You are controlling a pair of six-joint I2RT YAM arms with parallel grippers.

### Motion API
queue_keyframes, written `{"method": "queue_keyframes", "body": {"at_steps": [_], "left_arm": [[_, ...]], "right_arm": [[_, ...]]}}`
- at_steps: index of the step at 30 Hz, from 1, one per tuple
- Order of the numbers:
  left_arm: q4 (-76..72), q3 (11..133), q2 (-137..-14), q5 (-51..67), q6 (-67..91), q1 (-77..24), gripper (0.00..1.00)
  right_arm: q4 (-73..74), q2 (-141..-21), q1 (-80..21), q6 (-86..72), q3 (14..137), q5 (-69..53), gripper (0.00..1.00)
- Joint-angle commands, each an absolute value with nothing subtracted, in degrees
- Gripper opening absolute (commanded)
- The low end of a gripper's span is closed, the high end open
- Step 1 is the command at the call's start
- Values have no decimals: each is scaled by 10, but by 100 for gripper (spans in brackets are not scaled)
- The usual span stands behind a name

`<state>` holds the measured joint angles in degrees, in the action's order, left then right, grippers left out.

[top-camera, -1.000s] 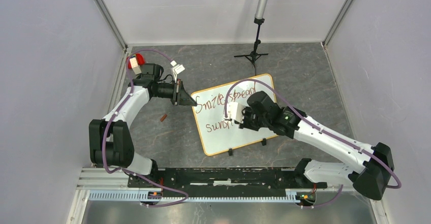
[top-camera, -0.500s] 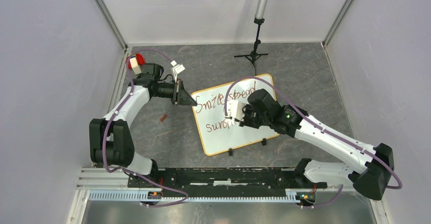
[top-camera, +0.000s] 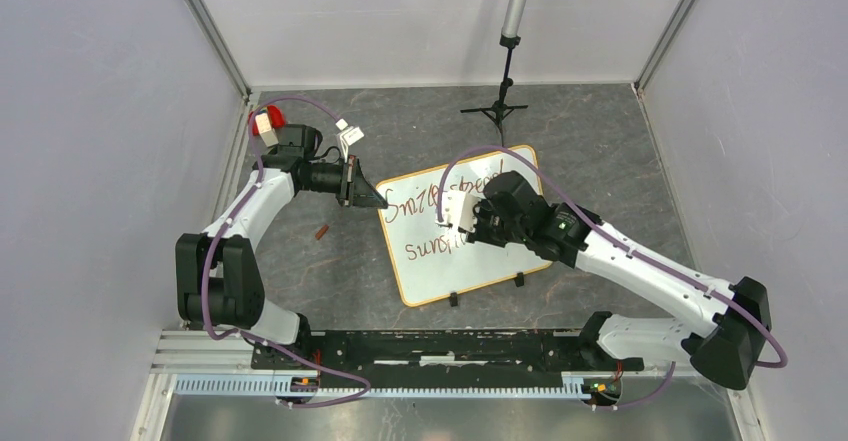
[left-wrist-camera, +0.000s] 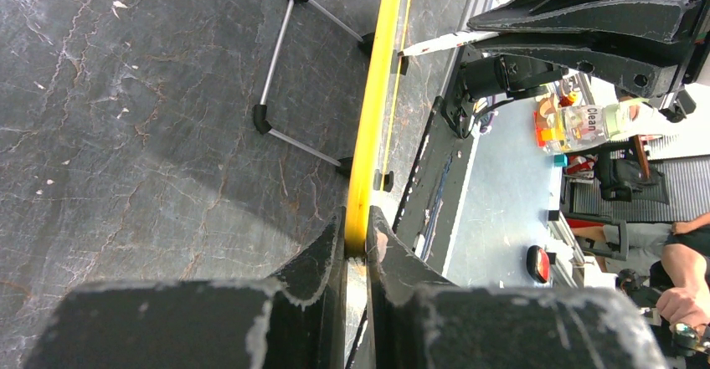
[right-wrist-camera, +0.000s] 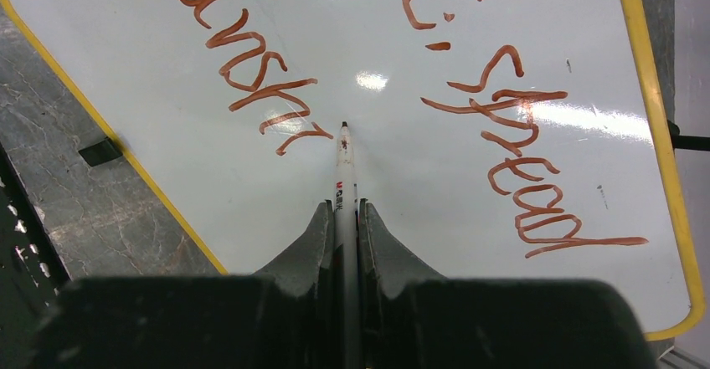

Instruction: Write a sentence on the whiteboard

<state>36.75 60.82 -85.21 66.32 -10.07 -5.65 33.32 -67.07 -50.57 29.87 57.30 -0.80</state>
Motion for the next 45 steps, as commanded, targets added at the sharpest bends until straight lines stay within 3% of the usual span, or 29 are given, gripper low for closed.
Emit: {"method": "queue_keyframes", "body": {"at_steps": [1, 17, 45], "left_arm": [[345, 622, -854, 642, -100, -67, 2], [345, 625, -851, 637, -100, -67, 2], [345, 624, -852, 636, -101, -67, 2]], "right_arm": [[325, -670, -505, 299, 571, 8, 0], [334, -615, -500, 301, 527, -7, 0], [326, -627, -500, 304, 484, -40, 0]]}}
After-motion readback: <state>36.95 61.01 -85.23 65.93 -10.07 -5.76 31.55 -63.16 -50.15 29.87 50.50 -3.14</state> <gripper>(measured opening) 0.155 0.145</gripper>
